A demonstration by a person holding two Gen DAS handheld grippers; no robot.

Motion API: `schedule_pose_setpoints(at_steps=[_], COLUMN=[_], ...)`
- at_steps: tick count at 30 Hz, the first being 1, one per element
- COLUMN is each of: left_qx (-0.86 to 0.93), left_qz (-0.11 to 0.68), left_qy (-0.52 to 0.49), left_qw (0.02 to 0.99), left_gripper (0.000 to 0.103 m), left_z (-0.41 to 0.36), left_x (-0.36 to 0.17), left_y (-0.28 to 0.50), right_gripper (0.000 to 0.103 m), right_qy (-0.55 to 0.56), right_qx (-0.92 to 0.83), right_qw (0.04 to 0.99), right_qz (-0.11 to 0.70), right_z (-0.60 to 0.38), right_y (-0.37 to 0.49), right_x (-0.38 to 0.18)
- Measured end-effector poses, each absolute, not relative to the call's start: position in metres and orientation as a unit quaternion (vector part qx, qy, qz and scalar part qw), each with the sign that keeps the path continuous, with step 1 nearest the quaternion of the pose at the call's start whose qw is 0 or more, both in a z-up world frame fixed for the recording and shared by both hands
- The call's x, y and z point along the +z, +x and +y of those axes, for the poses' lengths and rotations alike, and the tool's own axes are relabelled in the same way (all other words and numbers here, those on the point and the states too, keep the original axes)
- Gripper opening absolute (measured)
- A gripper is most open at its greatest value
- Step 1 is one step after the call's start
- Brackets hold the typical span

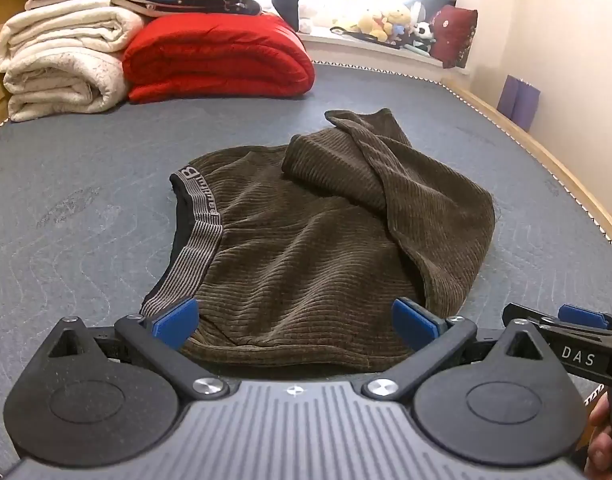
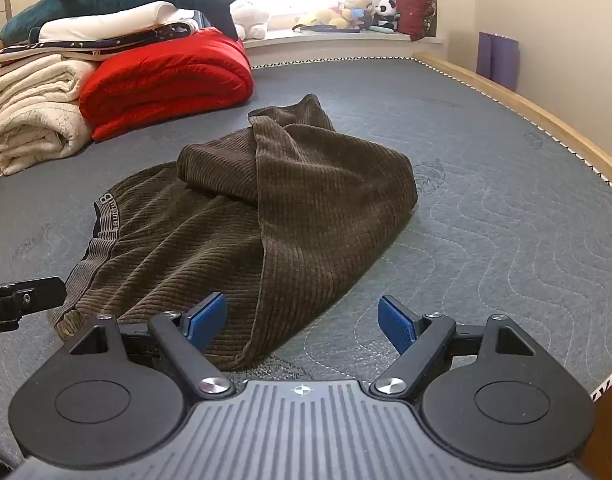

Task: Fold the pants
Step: 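Grasp the grey waistband with the left gripper while the right gripper grasps a pant leg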

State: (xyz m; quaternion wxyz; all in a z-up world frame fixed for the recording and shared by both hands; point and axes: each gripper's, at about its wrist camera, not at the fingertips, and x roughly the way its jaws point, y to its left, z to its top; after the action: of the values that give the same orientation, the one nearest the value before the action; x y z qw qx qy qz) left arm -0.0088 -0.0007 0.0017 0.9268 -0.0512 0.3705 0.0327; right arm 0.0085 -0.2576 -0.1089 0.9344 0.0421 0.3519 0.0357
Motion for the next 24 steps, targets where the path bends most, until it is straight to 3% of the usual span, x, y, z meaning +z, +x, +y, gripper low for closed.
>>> schedule_pose_setpoints(at_steps=[16,18,19,20,21,22,23,24], left_qx=[0.013,-0.008,-0.021,-0.028,-0.036,-0.046,-0.057,-0.062], left_qz=[0.376,0.365,0.364,0.367,0.368,0.364,0.355,0.347], left_qy=[-0.058,-0.062,-0.054,-0.042,-0.034,-0.027,-0.016,-0.003], left_qw=[0.925,0.929,0.930,0.929,0.929,0.930,0.933,0.936], left_gripper=[0.102,0.090,0.064,0.039,0.030,0.012,0.005,0.005], left_z=[0.006,0.014,0.018,0.022,0.029,0.034,0.041,0.046], left_x=[0.003,0.014,0.021,0.028,0.034,0.040,0.046,0.050], left_y=[-0.004,-0.003,0.002,0.010,0.018,0.024,0.033,0.041], right_gripper=[0.083,0.082,0.078,0.064,0.049,0.044,0.037,0.034], right_qy=[0.059,0.061,0.060,0.060,0.063,0.066,0.082,0.086], right_qx=[0.024,0.021,0.017,0.015,0.017,0.020,0.026,0.028], right_qw=[0.933,0.935,0.937,0.938,0.939,0.941,0.944,0.946], right_qz=[0.353,0.350,0.344,0.340,0.337,0.331,0.320,0.311], right_z=[-0.262,-0.265,-0.267,-0.268,-0.269,-0.271,-0.274,-0.276], right_y=[0.015,0.014,0.014,0.015,0.015,0.016,0.017,0.018], right_x=[-0.112,-0.109,-0.107,-0.106,-0.105,-0.104,-0.102,-0.099])
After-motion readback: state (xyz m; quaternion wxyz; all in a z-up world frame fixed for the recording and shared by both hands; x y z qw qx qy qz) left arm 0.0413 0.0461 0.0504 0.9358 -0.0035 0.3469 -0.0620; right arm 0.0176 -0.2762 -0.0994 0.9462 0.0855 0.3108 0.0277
